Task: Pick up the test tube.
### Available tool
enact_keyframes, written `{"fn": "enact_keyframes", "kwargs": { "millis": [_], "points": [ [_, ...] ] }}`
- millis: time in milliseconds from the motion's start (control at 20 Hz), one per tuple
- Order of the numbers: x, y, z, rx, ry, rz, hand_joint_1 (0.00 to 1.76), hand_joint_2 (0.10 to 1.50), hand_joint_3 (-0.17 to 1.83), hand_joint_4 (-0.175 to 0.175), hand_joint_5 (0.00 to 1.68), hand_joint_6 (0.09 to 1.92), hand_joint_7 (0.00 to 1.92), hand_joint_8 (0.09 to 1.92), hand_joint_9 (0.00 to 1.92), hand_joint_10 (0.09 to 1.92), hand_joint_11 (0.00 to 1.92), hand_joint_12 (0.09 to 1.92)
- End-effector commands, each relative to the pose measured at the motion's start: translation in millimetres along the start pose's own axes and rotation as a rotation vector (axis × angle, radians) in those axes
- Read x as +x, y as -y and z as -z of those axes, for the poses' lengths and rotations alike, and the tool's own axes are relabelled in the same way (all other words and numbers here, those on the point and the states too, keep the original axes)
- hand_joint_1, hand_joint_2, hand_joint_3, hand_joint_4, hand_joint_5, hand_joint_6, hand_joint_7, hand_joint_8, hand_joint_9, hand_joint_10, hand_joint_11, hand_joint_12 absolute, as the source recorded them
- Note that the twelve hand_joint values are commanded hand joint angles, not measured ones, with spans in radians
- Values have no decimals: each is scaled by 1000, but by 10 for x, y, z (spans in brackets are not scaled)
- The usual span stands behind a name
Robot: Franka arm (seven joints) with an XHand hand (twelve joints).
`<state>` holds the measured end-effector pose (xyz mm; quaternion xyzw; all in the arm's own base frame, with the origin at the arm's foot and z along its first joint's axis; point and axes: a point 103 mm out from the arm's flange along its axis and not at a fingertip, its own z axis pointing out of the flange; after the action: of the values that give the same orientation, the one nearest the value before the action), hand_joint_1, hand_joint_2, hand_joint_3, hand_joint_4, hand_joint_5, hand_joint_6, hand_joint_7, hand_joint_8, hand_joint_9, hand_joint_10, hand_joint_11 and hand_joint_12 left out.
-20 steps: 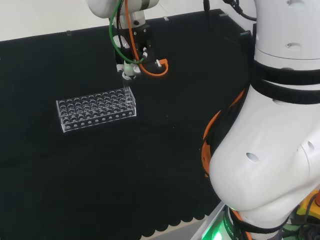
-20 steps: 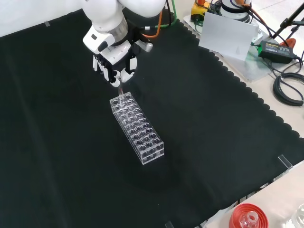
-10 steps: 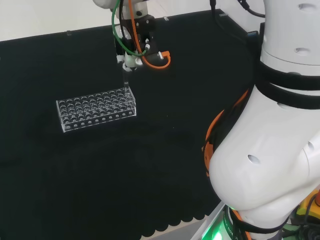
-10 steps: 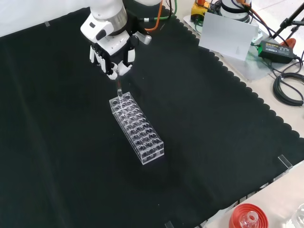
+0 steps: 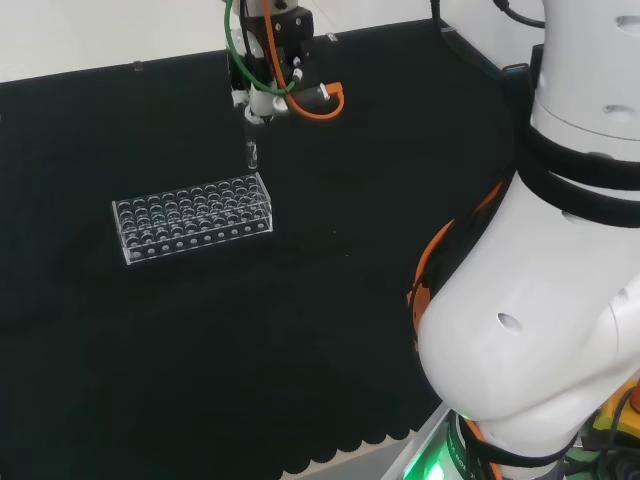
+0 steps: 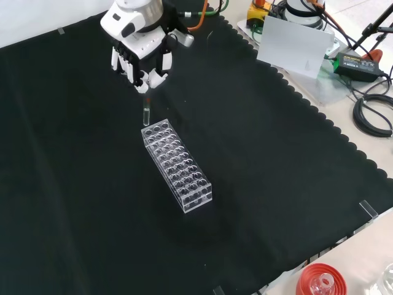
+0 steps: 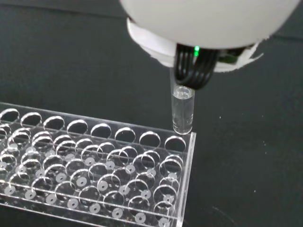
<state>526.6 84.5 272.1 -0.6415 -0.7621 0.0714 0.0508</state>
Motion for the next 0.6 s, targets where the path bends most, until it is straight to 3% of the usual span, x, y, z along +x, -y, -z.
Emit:
{"fn": "enact_keyframes", "kwargs": {
  "millis": [50,300,600],
  "points": [
    [-39,73,288,-34,-6,11,1449,464,874,-175,1389,515,1516,542,1395,417,986,1188],
    [-50,246,710,-102,-30,25,1449,462,876,-175,1390,515,1517,541,1397,417,986,1188],
    [-35,366,1019,-142,-24,50,1449,460,878,-175,1391,514,1518,539,1397,418,986,1188]
  ]
}}
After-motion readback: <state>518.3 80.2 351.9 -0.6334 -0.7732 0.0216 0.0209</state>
